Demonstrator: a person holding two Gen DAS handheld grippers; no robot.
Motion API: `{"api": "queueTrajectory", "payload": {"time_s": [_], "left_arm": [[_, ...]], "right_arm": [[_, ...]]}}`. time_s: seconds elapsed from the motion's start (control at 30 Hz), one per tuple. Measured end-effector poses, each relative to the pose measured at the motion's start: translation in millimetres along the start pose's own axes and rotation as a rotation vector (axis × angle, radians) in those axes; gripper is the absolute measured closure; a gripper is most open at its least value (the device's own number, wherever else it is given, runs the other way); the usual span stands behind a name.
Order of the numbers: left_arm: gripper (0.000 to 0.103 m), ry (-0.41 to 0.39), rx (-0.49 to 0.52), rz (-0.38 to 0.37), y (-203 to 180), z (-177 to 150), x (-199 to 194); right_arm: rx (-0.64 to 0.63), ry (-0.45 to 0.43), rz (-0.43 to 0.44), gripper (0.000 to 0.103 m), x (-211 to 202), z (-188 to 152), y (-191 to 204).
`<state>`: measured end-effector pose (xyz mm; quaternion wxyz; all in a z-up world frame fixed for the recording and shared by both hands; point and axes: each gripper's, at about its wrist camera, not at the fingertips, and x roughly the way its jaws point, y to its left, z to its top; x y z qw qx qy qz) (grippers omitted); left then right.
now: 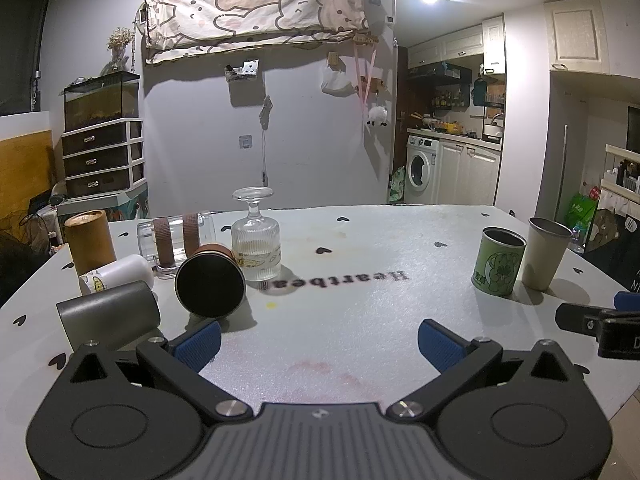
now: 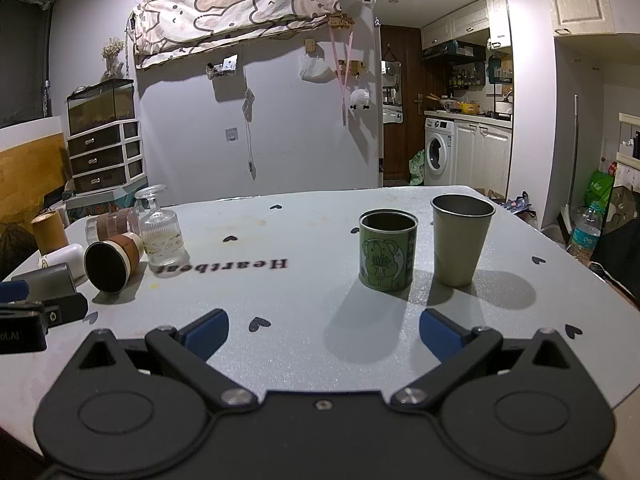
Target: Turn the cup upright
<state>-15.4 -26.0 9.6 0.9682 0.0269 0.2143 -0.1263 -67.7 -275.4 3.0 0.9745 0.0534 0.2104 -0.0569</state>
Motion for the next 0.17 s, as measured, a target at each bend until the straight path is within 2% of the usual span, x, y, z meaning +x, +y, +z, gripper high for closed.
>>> {"api": "queueTrajectory", "payload": {"time_s": [0.17], "left_arm": [[0.000,0.000,0.000,0.001,-0.1,0.1,-0.1]], "right_arm": [[-0.001,0.001,0.000,0.000,-0.4,-0.1,-0.4]]}}
